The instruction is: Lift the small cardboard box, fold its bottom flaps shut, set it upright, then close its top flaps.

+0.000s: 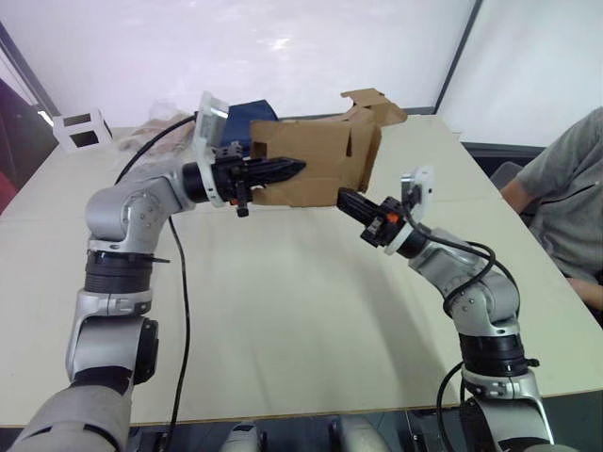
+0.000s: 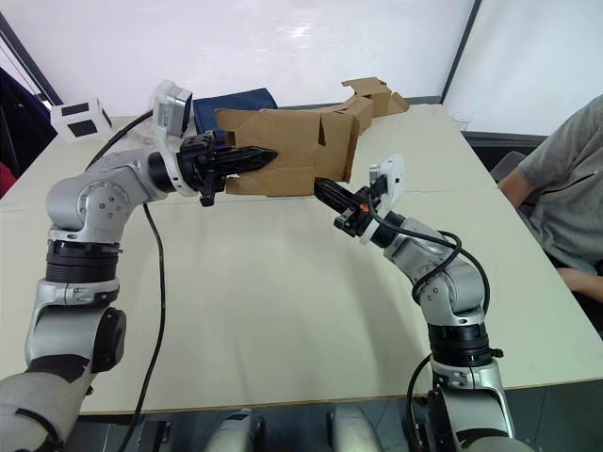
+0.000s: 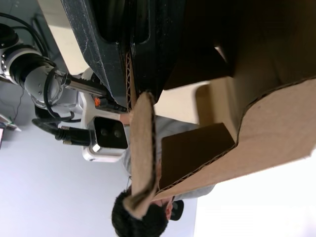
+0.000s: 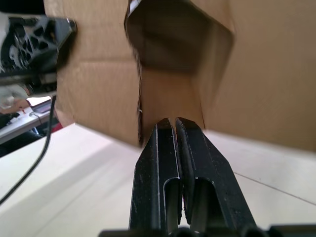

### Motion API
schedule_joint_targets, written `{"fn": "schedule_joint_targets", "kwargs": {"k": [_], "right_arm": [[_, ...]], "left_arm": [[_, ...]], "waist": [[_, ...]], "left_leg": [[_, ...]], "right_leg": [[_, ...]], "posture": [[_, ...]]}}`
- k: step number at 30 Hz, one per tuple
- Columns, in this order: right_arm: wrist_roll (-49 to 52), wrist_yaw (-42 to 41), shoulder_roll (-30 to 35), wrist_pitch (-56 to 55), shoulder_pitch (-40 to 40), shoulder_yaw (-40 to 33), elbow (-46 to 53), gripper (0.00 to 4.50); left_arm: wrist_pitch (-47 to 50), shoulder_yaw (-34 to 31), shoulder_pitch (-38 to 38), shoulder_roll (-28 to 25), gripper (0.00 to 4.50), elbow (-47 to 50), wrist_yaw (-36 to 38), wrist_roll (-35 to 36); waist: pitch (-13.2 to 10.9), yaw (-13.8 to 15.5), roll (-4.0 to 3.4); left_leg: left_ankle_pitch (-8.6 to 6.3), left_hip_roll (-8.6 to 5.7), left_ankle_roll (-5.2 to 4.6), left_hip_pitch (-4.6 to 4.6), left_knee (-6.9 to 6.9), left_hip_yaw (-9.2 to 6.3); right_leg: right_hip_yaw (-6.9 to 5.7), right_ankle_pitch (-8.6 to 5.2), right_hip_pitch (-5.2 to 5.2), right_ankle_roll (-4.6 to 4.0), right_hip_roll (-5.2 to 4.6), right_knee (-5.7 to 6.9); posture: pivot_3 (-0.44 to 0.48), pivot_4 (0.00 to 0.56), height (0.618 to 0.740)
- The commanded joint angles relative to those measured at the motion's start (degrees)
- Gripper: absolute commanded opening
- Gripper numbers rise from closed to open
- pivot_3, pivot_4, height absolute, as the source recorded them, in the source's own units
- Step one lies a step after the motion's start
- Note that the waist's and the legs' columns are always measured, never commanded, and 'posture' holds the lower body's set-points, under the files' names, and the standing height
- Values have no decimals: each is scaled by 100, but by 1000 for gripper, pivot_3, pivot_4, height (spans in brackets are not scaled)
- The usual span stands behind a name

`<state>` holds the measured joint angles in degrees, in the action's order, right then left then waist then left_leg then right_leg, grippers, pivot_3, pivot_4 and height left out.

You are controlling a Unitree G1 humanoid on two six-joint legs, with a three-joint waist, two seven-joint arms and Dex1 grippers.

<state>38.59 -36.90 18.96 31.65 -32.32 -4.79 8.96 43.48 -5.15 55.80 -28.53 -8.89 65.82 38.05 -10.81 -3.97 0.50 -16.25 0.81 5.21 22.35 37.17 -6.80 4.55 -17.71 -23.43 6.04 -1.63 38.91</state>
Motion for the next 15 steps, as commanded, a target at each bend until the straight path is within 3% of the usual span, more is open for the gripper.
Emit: {"fn": "schedule_joint_targets", "kwargs": {"k": [1, 15], "right_arm": [[97, -115, 5, -87, -132, -59, 189, 93], [489, -404, 124, 161, -238, -81, 454, 93]], "left_arm": [[-18, -37, -9, -26, 0, 178, 16, 116], [100, -79, 17, -18, 0, 110, 96, 246]], "waist": [[0, 3, 0], [0, 0, 0]], "left_leg": [[0, 0, 0, 0, 0, 0], [0, 0, 0, 0, 0, 0]], "right_leg": [[0, 0, 0, 0, 0, 0], [0, 0, 0, 0, 0, 0]], "posture": [[0, 150, 740], [0, 150, 740]]}}
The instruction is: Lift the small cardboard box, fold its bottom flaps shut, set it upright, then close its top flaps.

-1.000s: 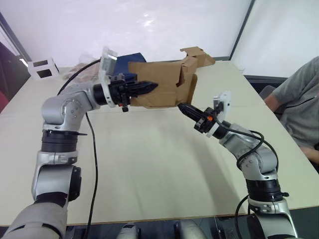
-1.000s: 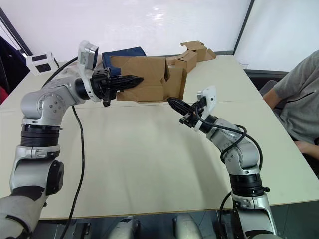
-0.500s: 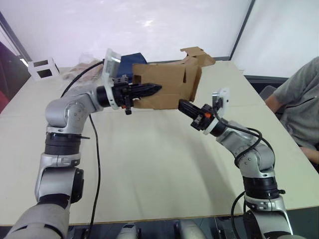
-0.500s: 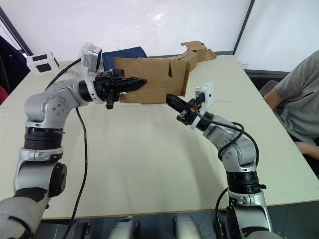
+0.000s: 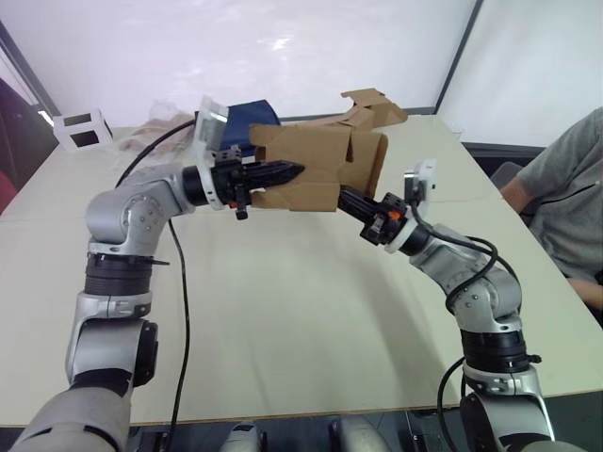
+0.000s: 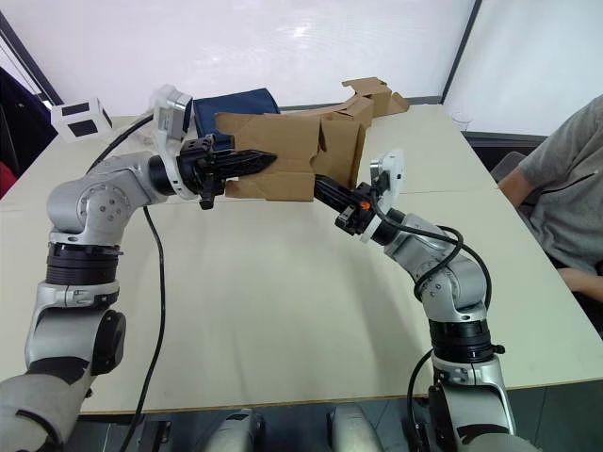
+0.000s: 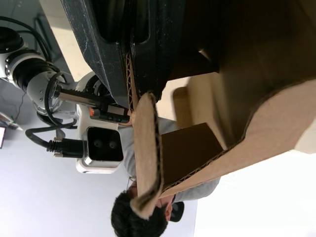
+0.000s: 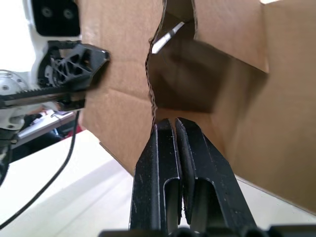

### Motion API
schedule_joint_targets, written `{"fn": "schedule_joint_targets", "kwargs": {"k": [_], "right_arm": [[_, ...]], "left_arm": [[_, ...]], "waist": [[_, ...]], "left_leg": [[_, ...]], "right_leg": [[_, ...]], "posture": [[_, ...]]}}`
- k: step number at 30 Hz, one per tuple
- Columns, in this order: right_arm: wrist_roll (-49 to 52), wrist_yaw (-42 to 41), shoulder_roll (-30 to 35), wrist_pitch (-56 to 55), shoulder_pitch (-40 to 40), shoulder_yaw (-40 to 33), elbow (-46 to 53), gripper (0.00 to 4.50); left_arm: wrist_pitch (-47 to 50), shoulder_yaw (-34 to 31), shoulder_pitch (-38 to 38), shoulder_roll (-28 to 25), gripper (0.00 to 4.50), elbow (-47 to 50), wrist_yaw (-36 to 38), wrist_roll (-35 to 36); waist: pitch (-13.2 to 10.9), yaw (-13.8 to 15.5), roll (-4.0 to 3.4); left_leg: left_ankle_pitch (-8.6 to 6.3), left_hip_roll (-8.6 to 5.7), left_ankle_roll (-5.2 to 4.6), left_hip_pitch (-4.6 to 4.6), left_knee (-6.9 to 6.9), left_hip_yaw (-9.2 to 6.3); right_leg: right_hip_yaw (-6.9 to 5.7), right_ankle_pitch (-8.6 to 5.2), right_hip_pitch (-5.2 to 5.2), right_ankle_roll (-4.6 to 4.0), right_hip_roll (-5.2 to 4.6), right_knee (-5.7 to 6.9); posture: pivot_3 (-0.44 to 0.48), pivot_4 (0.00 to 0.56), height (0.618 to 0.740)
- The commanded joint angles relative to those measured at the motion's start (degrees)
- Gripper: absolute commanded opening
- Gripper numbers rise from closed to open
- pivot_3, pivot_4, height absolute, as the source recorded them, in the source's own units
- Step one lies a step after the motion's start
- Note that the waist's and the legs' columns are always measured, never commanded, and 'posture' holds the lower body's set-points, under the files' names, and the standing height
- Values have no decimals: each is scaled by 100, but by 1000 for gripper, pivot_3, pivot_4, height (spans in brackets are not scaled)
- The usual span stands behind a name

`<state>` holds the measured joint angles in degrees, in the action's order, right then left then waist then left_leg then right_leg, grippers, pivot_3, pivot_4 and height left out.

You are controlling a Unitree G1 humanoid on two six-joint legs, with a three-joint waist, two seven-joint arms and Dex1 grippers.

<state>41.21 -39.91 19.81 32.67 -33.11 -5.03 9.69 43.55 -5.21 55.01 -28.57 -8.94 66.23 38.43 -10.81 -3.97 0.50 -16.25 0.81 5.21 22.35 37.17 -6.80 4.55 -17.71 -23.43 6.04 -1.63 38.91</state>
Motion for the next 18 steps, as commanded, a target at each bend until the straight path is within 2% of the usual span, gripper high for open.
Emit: {"fn": "schedule_joint_targets", "kwargs": {"k": [1, 6, 14, 18], "right_arm": [[276, -109, 52, 101, -172, -63, 409, 93], [322, -156, 284, 220, -165, -133, 499, 93], [1833, -266, 1408, 1154, 65, -1575, 554, 93], [1714, -108, 1522, 929, 11, -1933, 38, 93]], "left_arm": [[128, -74, 112, -12, 0, 120, 66, 244], [64, -89, 179, -14, 0, 38, 26, 234], [-21, -141, 309, -33, 0, 42, -18, 267], [-33, -134, 358, -31, 0, 59, -16, 270]], "waist": [[0, 0, 0], [0, 4, 0], [-2, 51, 0], [-2, 28, 0]], "left_leg": [[0, 0, 0, 0, 0, 0], [0, 0, 0, 0, 0, 0], [-1, -2, -2, 4, 2, 0], [-1, -1, -3, 2, 1, 0]], "right_leg": [[0, 0, 0, 0, 0, 0], [0, 0, 0, 0, 0, 0], [-2, 0, 3, 0, -4, -8], [-1, 0, 3, 0, 0, -5]], "posture": [[0, 150, 740], [0, 150, 740], [0, 150, 740], [0, 150, 740]]}}
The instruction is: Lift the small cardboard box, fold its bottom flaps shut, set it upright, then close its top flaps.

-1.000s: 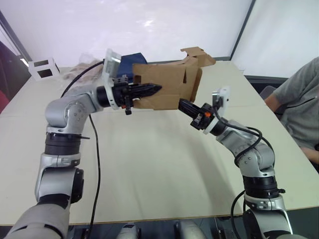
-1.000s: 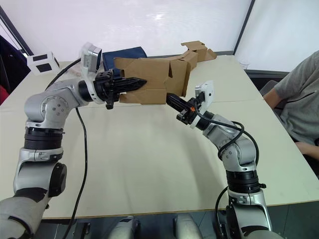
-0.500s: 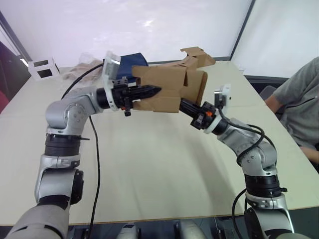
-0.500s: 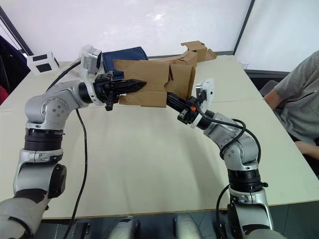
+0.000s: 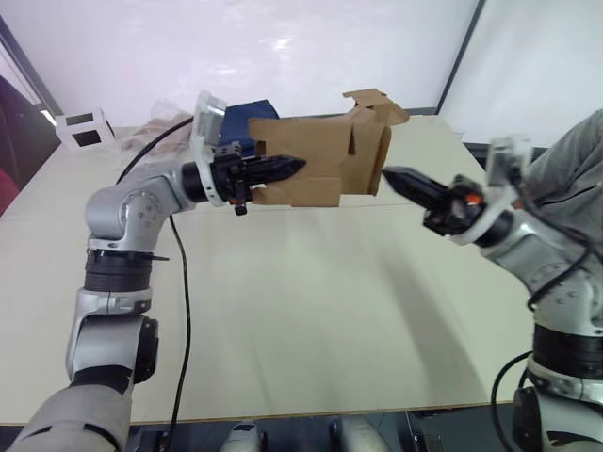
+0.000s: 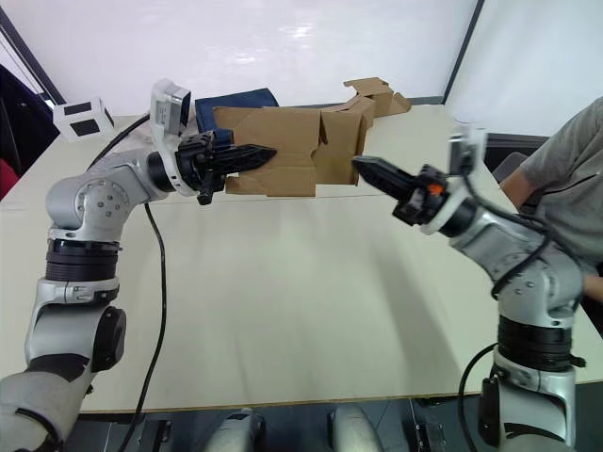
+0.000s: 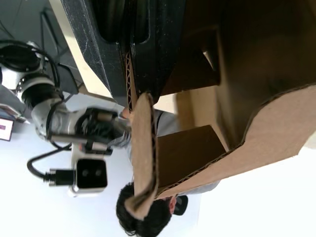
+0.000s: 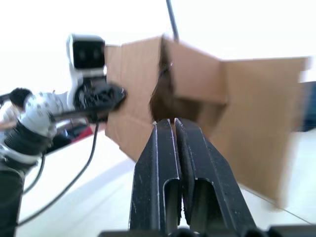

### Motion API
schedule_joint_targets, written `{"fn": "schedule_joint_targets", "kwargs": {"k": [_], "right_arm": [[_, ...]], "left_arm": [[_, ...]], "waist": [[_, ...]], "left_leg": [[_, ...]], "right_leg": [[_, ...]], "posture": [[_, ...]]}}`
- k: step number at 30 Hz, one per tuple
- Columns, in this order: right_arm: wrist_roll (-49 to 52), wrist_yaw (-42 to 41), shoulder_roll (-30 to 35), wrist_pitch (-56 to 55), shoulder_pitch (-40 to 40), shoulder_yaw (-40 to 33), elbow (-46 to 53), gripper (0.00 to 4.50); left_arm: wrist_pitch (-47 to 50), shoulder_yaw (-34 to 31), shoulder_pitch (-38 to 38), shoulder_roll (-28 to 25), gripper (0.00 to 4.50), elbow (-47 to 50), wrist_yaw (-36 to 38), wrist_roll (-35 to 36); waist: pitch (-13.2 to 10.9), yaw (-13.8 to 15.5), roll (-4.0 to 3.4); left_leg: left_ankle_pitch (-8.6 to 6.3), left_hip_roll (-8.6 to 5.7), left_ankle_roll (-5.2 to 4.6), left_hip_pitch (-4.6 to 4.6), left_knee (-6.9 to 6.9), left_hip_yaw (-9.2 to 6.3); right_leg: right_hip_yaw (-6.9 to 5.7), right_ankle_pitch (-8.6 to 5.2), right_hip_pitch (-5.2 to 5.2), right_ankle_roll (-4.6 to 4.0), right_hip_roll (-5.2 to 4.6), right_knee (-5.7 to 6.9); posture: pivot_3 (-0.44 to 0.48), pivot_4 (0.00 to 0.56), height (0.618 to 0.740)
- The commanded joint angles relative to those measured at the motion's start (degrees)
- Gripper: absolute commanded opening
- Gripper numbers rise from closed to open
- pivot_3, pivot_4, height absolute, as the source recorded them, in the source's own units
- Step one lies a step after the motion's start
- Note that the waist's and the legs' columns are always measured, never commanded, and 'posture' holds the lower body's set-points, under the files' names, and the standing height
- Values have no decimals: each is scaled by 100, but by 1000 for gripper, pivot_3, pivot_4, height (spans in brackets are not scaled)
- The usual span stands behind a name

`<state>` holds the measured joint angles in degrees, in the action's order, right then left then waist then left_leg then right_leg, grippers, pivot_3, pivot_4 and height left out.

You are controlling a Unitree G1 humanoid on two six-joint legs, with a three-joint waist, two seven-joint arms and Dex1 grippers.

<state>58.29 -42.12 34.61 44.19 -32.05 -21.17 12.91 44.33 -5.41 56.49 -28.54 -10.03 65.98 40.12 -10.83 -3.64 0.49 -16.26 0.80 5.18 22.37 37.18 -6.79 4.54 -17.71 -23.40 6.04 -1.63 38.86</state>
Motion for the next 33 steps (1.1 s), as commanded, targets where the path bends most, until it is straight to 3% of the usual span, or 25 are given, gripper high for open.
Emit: {"fn": "schedule_joint_targets", "kwargs": {"k": [1, 6, 13, 20, 33], "right_arm": [[-89, 154, 28, -320, -123, -329, -399, 93], [-1391, 256, -15, -1251, -376, 241, -1380, 93], [-2088, 167, -331, -1844, -792, 698, -2125, 93], [-1134, -388, -752, -1162, -700, 622, -1546, 93], [605, 384, -1299, -44, -85, 273, -190, 93]], "left_arm": [[-115, -111, 216, -33, 0, 168, 8, 98], [19, -120, 234, 27, 0, 425, -47, 257], [195, -142, 111, -72, 0, 620, -102, 399], [265, -167, 125, -139, 0, 506, -120, 477], [332, -246, 7, -201, 0, 288, -33, 620]], "waist": [[0, -12, 0], [0, -34, 0], [-1, -36, -2], [-1, -23, -2], [-1, -33, -2]], "left_leg": [[0, 0, 0, 0, 0, 0], [0, 0, 0, 0, -1, 1], [1, 0, 1, 0, -1, 3], [18, 0, 33, 0, -1, 2], [15, 1, 28, 1, -2, 1]], "right_leg": [[0, 0, 0, 0, 0, 0], [1, 0, -1, 0, 1, 1], [3, 0, -3, 0, 0, 1], [2, 0, -2, 0, -1, 0], [2, 0, -2, 0, -1, 3]], "posture": [[0, 150, 740], [0, 150, 740], [0, 150, 740], [0, 150, 740], [0, 150, 740]]}}
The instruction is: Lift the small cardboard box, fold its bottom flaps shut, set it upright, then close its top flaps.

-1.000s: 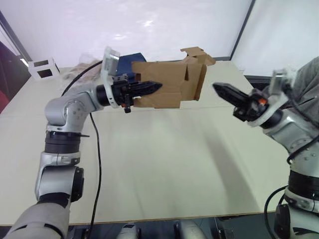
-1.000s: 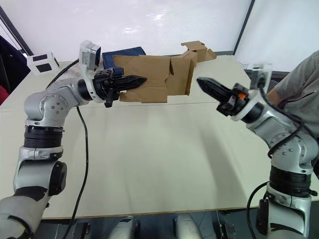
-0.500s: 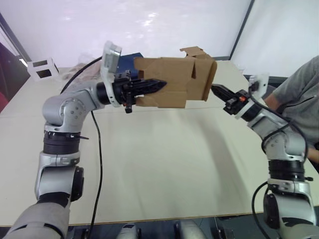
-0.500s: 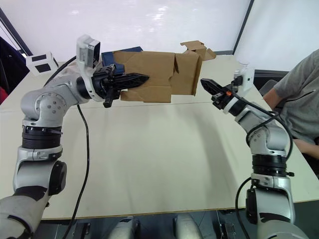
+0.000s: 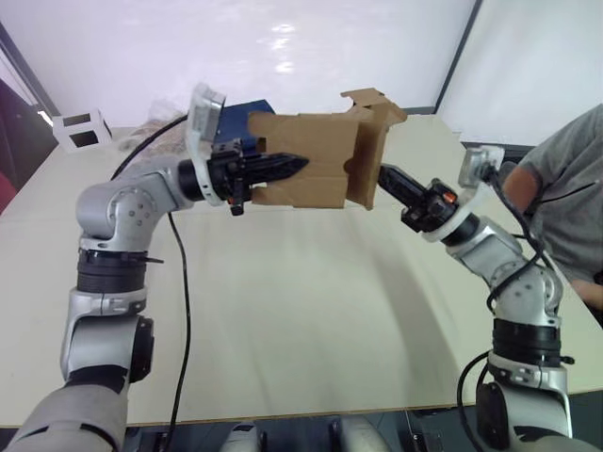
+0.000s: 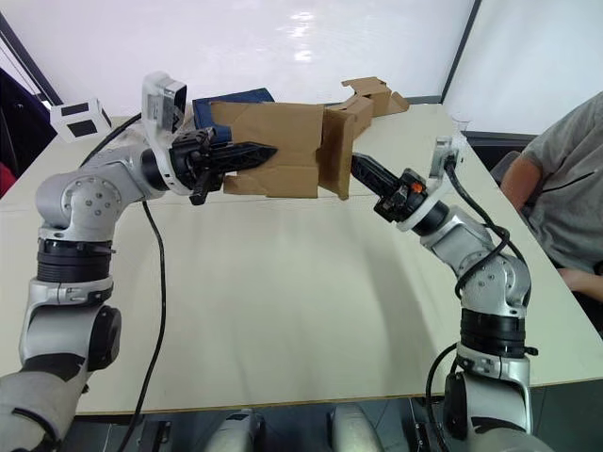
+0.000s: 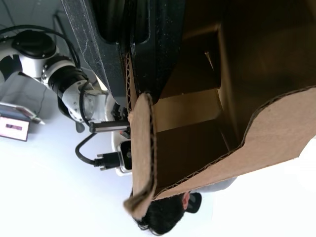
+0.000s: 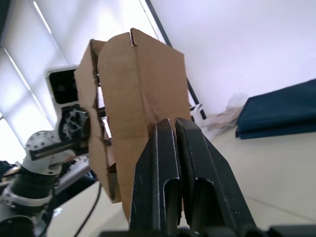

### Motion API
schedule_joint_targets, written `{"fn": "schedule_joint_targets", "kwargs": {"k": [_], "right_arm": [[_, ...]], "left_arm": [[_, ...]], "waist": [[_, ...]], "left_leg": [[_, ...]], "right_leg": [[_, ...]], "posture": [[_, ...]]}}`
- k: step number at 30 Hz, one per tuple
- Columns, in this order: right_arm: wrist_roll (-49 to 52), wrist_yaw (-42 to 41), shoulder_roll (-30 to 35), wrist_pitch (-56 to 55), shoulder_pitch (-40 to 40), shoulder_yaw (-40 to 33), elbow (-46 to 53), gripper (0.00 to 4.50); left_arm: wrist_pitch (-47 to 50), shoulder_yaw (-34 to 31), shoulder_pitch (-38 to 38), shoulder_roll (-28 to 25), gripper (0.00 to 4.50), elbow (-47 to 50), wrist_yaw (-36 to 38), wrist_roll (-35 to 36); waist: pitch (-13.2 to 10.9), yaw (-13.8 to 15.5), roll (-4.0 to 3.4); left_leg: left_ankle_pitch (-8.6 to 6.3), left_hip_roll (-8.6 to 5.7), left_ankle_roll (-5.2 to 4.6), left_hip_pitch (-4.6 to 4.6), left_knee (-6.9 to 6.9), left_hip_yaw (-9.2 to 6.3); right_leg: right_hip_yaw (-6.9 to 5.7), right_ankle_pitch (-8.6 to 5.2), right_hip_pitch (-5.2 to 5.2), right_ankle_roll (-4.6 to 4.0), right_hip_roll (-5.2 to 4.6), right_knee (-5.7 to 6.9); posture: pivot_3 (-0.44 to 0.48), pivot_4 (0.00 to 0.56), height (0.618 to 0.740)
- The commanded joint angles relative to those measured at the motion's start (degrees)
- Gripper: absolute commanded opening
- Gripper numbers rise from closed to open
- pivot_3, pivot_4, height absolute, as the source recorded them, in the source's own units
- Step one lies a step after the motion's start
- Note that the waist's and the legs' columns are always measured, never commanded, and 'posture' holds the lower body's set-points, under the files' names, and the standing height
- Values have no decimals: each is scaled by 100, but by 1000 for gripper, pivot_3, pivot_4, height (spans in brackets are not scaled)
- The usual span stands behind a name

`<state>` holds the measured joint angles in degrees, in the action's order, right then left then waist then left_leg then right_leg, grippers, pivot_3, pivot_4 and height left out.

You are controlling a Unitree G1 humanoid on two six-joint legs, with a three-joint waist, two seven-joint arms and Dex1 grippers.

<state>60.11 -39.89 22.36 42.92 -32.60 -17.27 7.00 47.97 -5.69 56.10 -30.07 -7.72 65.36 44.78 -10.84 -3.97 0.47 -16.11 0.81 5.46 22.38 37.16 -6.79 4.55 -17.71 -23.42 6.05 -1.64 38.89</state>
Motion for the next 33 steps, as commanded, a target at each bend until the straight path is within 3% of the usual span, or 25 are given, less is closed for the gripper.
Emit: {"fn": "schedule_joint_targets", "kwargs": {"k": [1, 10, 13, 15, 30, 33], "right_arm": [[579, 210, -153, 129, -29, -113, 440, 93], [709, 171, -399, 79, -133, 42, 214, 93], [951, 258, -505, 107, -125, -56, 174, 750], [1090, 330, -559, 123, -110, -117, 164, 1467], [1355, 665, -901, 16, 22, -37, 288, 1467], [1424, 683, -974, -20, 50, -42, 314, 725]], "left_arm": [[23, -260, 51, -15, 0, 54, 9, 228], [188, -312, 8, 6, 0, 131, -34, 362], [202, -326, 4, -9, 0, 131, -31, 364], [211, -332, 1, -15, 0, 130, -25, 367], [350, -344, 25, -141, 0, 59, 86, 467], [384, -345, -2, -140, 0, 106, 70, 492]], "waist": [[0, 0, 0], [0, 1, 0], [0, -2, 0], [0, -3, 0], [0, -3, 0], [0, -5, -1]], "left_leg": [[-2, 0, -4, 0, 0, 0], [-4, 0, -7, 0, 0, 0], [-4, 0, -7, 0, 0, 0], [-3, 0, -6, 0, 0, 0], [-4, 0, -8, 0, 0, 0], [-4, 0, -7, 0, 0, 0]], "right_leg": [[0, 0, 0, 0, 0, 0], [-1, 0, 0, 0, 0, 0], [-1, 0, 0, 0, 0, 0], [-1, 0, 0, 0, 1, 0], [-1, 0, 0, 0, 0, 0], [0, 0, -1, 0, 1, 0]], "posture": [[0, 150, 740], [0, 150, 740], [0, 150, 740], [0, 150, 740], [0, 150, 740], [0, 150, 740]]}}
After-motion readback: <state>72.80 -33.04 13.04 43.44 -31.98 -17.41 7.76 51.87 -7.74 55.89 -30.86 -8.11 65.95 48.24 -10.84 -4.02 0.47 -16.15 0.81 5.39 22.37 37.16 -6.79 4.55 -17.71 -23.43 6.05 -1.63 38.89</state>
